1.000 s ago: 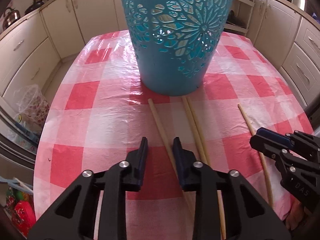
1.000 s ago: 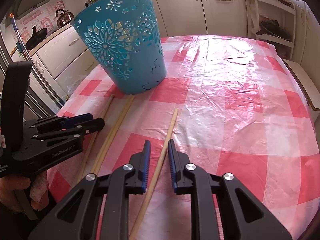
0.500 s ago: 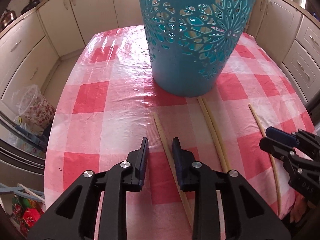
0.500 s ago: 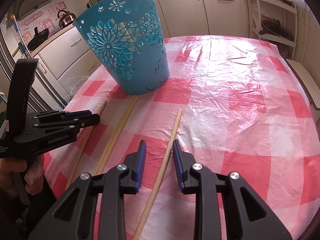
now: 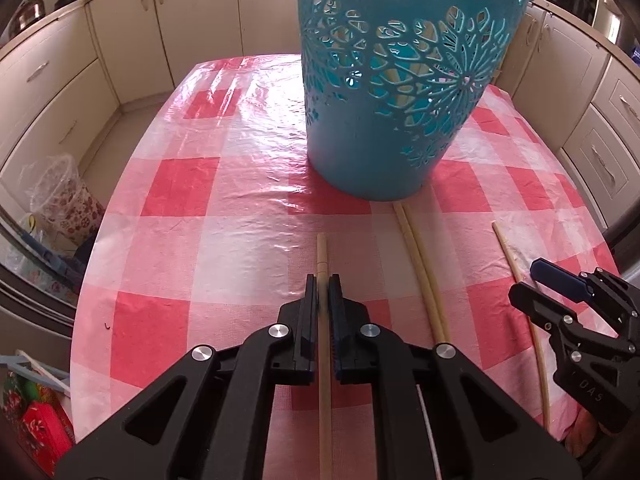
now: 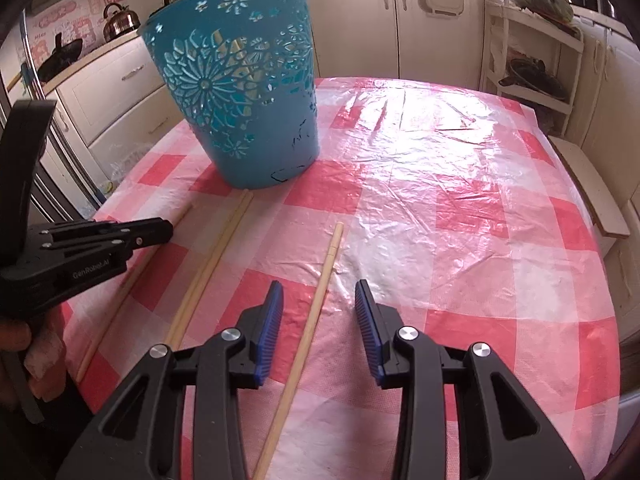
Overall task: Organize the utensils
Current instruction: 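Close the left gripper around one wooden chopstick, then lift the chopstick over the teal cup with the left gripper while the right gripper hovers over another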
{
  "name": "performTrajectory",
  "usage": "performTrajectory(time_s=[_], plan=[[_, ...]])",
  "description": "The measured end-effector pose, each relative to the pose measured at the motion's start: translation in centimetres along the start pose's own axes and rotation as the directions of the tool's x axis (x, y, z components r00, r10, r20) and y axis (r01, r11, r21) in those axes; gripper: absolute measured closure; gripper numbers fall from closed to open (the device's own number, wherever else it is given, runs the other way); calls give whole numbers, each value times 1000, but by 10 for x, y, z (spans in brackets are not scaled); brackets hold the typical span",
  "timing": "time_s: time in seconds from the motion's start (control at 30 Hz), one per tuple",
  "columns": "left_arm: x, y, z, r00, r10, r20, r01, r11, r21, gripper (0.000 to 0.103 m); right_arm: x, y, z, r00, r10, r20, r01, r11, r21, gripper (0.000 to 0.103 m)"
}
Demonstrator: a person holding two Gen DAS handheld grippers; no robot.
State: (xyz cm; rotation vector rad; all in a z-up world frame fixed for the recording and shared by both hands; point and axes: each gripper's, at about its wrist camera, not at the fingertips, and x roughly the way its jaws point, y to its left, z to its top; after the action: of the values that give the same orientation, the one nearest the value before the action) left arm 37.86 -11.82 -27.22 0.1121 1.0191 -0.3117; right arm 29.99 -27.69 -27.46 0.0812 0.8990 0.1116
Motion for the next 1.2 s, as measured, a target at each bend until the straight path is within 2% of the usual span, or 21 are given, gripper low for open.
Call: performTrajectory(time_s=[0.07,0.1,0.17,0.2,0.27,0.53,0.7,0.9,1.2], plan=[[0,-1,0,1000,11,4,-11,1000,7,96,2,9,1,999,-48,-5,47,998,-48,76],[0,-2,0,1000,18,6,-18,1000,11,95,3,13,1,998,-63,-5,63,995,-72,85],[1,-4,1,1000,28,9,-28,999,15,93,4,19,1,998,-67,-6,66,991,-115,95],[1,-5,1,999,32,10,-32,999,15,92,4,21,1,997,-79,-6,78,988,-134,96],[1,-6,2,999,30,11,-30,999,14,89,6,22,5,997,-82,-15,79,987,-137,96],[1,-14,0,999,27,25,-28,999,40,74,15,5,18,998,-17,-54,15,1000,-27,96],[2,-21,-2,999,37,37,-39,997,60,63,14,7,16,999,-8,-40,6,999,-52,96],[3,-24,-2,998,45,43,-47,997,59,59,13,-1,15,998,42,-38,-43,999,-8,96],[4,-29,-1,997,57,44,-59,997,48,60,13,6,15,999,11,-34,-13,999,-39,96]])
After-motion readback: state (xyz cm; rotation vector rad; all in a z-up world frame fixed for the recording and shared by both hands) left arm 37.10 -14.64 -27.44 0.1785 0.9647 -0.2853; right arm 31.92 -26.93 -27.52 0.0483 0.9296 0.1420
